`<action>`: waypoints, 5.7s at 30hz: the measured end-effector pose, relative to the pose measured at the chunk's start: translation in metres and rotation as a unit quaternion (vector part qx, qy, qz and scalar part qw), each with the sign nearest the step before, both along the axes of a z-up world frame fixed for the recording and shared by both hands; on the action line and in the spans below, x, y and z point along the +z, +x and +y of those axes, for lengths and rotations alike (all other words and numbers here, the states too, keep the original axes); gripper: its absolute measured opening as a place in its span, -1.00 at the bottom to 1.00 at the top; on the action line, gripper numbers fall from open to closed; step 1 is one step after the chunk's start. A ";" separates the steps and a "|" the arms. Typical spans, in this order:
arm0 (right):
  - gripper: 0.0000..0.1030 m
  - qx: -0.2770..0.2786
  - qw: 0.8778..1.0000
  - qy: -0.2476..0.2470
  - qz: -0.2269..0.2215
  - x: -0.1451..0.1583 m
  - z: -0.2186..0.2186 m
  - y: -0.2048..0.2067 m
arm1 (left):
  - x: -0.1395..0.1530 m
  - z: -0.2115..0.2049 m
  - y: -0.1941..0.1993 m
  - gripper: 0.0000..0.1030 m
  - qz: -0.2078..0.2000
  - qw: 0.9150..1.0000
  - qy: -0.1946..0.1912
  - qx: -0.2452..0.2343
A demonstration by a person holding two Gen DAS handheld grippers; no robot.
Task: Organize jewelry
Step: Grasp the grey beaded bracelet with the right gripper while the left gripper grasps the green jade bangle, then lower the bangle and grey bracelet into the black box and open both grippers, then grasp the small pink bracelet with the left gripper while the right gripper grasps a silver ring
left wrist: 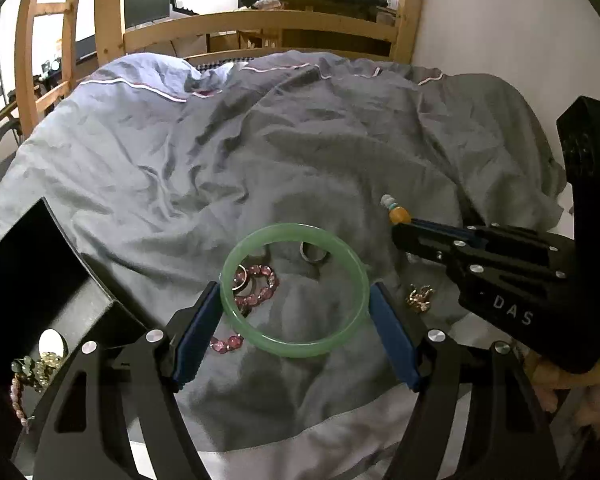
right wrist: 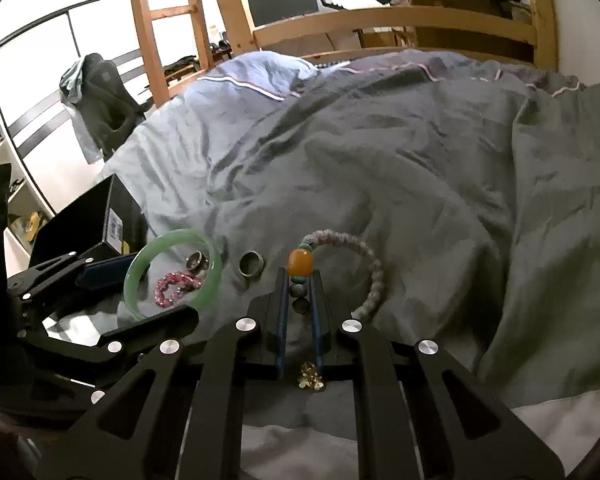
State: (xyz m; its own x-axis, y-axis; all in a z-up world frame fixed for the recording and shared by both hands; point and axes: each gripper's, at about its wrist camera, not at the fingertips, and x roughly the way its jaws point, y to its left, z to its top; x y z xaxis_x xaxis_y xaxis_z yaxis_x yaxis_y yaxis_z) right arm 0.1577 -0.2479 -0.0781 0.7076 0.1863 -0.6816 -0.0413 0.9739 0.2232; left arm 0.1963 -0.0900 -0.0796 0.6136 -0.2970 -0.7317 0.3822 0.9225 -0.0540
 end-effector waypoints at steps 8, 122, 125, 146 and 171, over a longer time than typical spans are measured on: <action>-0.79 -0.004 1.000 0.009 -0.021 0.016 -0.002 -0.005 | 0.015 0.008 -0.003 0.42 -0.006 1.000 0.000 0.011; 0.92 0.001 0.996 -0.074 -0.050 0.093 0.063 -0.062 | 0.080 0.116 -0.057 0.89 -0.067 0.991 -0.008 0.111; 0.92 -0.015 0.996 -0.074 -0.039 0.088 0.044 -0.070 | 0.072 0.102 -0.053 0.89 -0.059 0.993 -0.025 0.103; -0.28 0.039 0.999 -0.028 -0.012 0.024 0.011 0.004 | -0.015 0.017 0.001 0.44 -0.009 1.000 0.019 -0.002; -0.87 0.065 0.998 -0.013 0.011 -0.001 0.035 0.036 | -0.021 0.036 0.023 -1.00 0.066 0.997 -0.038 0.031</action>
